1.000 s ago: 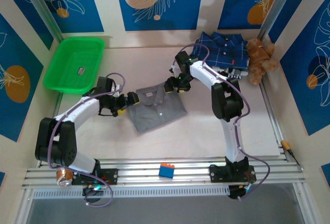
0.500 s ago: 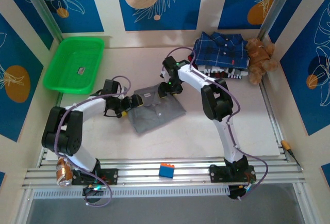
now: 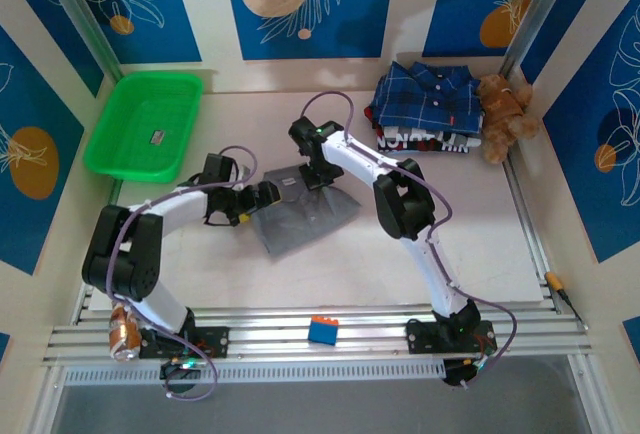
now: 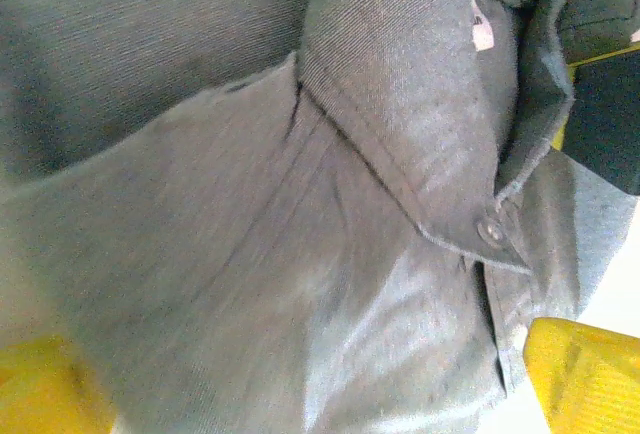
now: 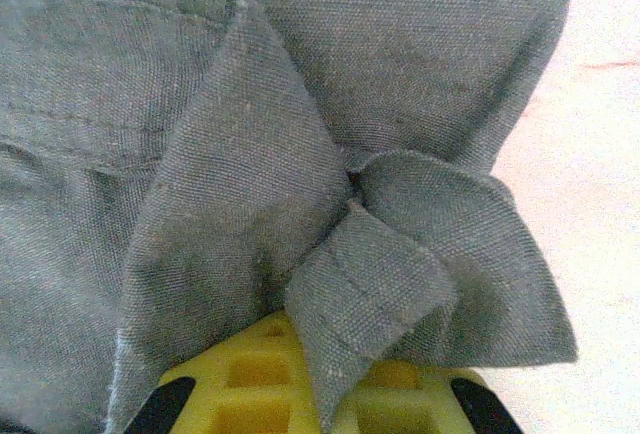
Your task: Fold and stack the long sleeve shirts
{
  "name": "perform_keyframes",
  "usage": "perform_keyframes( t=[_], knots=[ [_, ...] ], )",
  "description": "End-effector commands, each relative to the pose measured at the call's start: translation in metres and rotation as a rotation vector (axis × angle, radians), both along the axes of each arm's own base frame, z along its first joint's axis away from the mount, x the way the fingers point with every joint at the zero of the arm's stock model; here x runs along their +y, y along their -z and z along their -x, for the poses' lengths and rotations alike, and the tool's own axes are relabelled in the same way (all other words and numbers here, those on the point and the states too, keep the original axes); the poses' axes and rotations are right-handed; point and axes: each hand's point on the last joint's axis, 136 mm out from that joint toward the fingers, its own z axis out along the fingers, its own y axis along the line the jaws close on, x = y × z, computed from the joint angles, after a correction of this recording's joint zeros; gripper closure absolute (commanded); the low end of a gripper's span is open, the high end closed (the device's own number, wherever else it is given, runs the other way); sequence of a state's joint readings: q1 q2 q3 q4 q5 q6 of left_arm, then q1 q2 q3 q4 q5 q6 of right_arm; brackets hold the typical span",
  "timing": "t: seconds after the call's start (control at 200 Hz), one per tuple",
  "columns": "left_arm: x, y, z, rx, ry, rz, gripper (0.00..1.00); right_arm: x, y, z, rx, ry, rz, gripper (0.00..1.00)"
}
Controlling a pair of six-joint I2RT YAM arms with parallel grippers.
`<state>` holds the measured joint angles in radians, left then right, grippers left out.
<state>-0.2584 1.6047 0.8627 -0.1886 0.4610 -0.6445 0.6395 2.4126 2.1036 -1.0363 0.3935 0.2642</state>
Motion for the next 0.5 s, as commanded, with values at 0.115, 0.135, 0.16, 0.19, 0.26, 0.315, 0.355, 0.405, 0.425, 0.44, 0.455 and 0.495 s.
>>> perform_keyframes(
  t=[0.115,0.135,0.16,0.19,0.26,0.315,0.355,0.405,0.425,0.44,0.455,0.495],
  knots=[
    [-0.002,-0.1,-0.032,-0.257,0.013,0.018,0.0,-0.058,-0.12,-0.043,-0.328,0.101,0.128,1.0],
    [-0.002,-0.106,-0.034,-0.273,0.014,0.02,0.0,-0.06,-0.13,-0.046,-0.354,0.103,0.127,1.0],
    [-0.002,-0.114,-0.036,-0.29,0.011,0.023,0.0,-0.064,-0.142,-0.049,-0.383,0.104,0.124,1.0],
    [-0.002,-0.124,-0.039,-0.314,0.011,0.028,0.0,-0.068,-0.155,-0.052,-0.415,0.107,0.125,1.0],
    [-0.002,-0.144,-0.047,-0.36,0.003,0.032,0.0,-0.077,-0.185,-0.06,-0.485,0.107,0.126,1.0],
    [-0.002,-0.161,-0.052,-0.401,-0.004,0.039,0.0,-0.086,-0.206,-0.066,-0.531,0.113,0.131,1.0],
    [-0.003,-0.173,-0.056,-0.431,-0.007,0.047,0.0,-0.091,-0.22,-0.07,-0.561,0.117,0.126,1.0],
    [-0.004,-0.189,-0.062,-0.468,-0.009,0.056,0.0,-0.098,-0.237,-0.075,-0.59,0.129,0.114,1.0],
    [-0.005,-0.195,-0.064,-0.482,-0.006,0.065,0.0,-0.101,-0.243,-0.078,-0.599,0.132,0.104,1.0],
    [-0.007,-0.201,-0.065,-0.495,0.0,0.072,0.0,-0.102,-0.246,-0.079,-0.604,0.131,0.098,1.0],
    [-0.008,-0.205,-0.066,-0.506,0.004,0.078,0.0,-0.103,-0.251,-0.08,-0.61,0.131,0.087,1.0],
    [-0.01,-0.219,-0.069,-0.533,0.011,0.09,0.0,-0.108,-0.261,-0.084,-0.632,0.138,0.076,1.0]
  ],
)
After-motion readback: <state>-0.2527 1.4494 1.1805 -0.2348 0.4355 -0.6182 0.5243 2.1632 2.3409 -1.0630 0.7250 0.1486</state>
